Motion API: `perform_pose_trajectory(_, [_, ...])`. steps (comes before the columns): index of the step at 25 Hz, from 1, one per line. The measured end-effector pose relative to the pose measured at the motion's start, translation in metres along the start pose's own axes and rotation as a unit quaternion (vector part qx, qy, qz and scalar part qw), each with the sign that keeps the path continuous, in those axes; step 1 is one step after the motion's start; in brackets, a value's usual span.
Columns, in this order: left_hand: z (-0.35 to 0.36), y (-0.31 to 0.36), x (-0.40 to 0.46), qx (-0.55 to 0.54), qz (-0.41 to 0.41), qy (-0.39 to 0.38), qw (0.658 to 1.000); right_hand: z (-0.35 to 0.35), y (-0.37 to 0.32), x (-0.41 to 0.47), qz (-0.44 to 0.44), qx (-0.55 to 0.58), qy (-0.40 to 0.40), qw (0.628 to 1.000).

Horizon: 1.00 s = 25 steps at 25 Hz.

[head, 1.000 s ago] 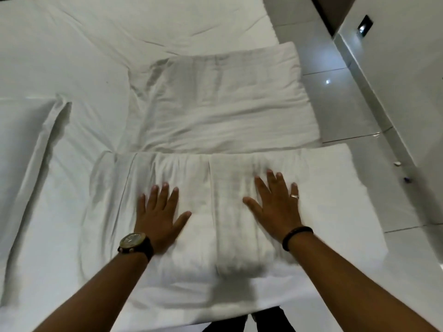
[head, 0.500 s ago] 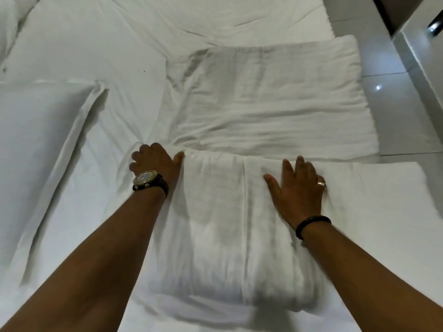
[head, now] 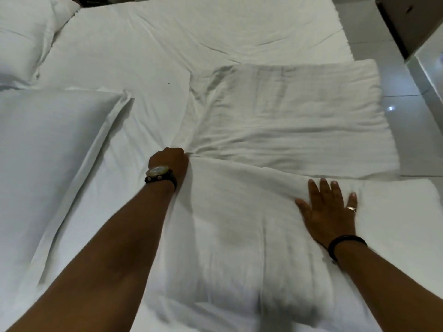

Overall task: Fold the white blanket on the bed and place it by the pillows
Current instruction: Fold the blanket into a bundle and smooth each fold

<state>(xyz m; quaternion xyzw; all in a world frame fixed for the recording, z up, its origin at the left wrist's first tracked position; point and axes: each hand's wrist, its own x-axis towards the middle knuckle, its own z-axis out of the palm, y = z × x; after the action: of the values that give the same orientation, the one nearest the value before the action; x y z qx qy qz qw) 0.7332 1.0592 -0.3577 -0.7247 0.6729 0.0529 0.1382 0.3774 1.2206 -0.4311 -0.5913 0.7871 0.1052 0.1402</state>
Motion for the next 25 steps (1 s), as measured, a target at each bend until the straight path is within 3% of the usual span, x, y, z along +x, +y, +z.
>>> perform_pose_trajectory(2, [0.003,0.007,-0.016,-0.036,0.012,0.051,0.998,-0.007,-0.001,0.005,0.044,0.025,0.003,0.999])
perform_pose_trajectory(4, [0.018,0.036,-0.053,-0.077,0.115,0.143,0.980,-0.022,-0.027,0.003,0.071,0.130,0.038,0.988])
perform_pose_trajectory(6, [0.049,0.069,-0.117,-0.108,0.254,0.119,0.954,-0.022,-0.057,-0.019,0.019,0.192,0.083,0.978])
perform_pose_trajectory(8, [0.088,0.064,-0.172,-0.064,0.308,0.060,0.947,0.001,-0.049,-0.061,-0.085,0.105,0.073,0.988])
perform_pose_trajectory(10, [0.110,0.027,-0.185,-0.022,0.282,0.036,0.958,0.026,0.020,-0.087,-0.099,0.003,0.048,0.994])
perform_pose_trajectory(12, [0.116,0.002,-0.183,0.016,0.245,0.045,0.968,0.034,0.080,-0.093,-0.023,-0.052,0.049,0.997])
perform_pose_trajectory(15, [0.102,0.040,-0.201,-0.036,0.190,0.012,0.981,0.016,0.038,-0.101,0.111,0.056,0.065,0.990])
perform_pose_trajectory(17, [0.114,0.058,-0.232,-0.066,0.260,0.015,0.963,0.029,-0.015,-0.142,0.017,0.089,0.092,0.992])
perform_pose_trajectory(19, [0.132,0.033,-0.251,-0.040,0.325,0.013,0.945,0.064,-0.002,-0.195,-0.143,-0.004,0.098,0.985])
perform_pose_trajectory(20, [0.139,0.013,-0.256,-0.031,0.328,0.012,0.944,0.075,0.027,-0.212,-0.167,-0.039,0.092,0.981])
perform_pose_trajectory(23, [0.152,-0.031,-0.265,0.017,0.314,0.002,0.949,0.089,0.110,-0.229,-0.105,-0.128,0.128,0.978])
perform_pose_trajectory(25, [0.149,-0.031,-0.278,0.058,0.304,0.070,0.948,0.087,0.127,-0.233,-0.089,-0.161,0.182,0.966])
